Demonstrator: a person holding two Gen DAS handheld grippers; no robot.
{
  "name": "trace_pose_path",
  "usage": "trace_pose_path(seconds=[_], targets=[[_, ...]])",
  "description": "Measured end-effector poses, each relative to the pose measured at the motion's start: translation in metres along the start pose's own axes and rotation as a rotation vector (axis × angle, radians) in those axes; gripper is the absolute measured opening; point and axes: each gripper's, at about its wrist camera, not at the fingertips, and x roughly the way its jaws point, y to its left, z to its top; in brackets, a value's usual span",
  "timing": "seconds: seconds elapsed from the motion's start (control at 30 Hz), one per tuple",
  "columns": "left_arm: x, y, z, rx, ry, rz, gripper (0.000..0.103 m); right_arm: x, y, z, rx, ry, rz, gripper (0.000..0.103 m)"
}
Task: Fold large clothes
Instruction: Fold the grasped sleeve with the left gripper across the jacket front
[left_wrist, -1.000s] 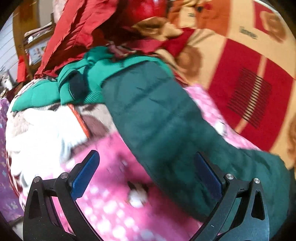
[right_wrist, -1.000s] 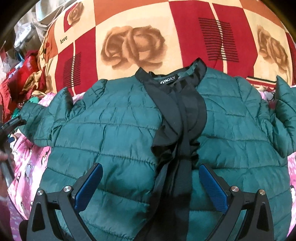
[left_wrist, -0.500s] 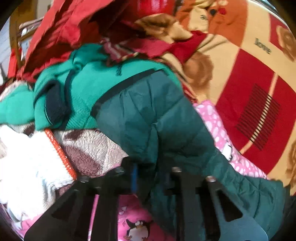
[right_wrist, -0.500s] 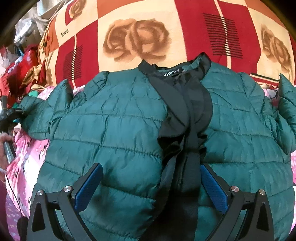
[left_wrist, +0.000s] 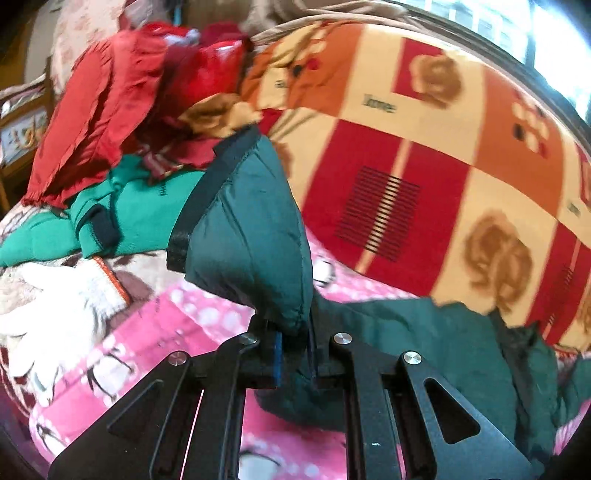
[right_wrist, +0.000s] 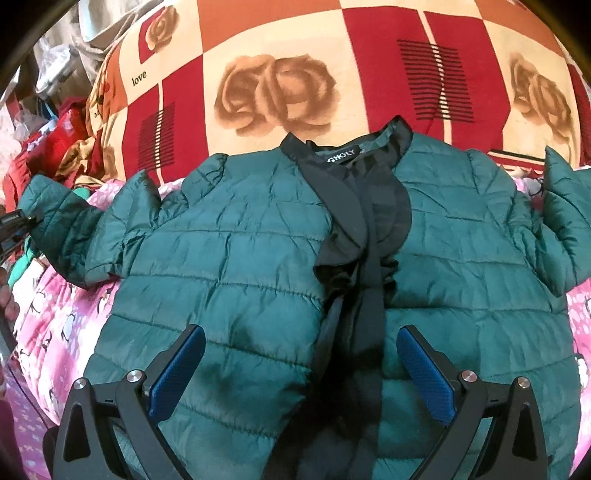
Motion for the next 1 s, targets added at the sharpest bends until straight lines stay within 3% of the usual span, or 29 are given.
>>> trace_pose_path(seconds=[0.4, 0.67, 1.0], targets=[[-0.041, -0.118, -0.039, 0.191, 0.052, -0.14, 0.009, -0.026, -0.051, -0.003, 0.03, -0.019, -0.085, 0.103], [-0.031, -0.186, -0.073, 0.27, 0.116, -0.191, 0.009, -0.039, -0.077, -0.008, 0.065, -0.03, -0.102, 0.103], [-0.014, -0.241, -0.112, 0.337, 0.201, -0.218, 0.009, -0.034, -0.099, -0.015, 0.124, -0.013, -0.086, 0.103]])
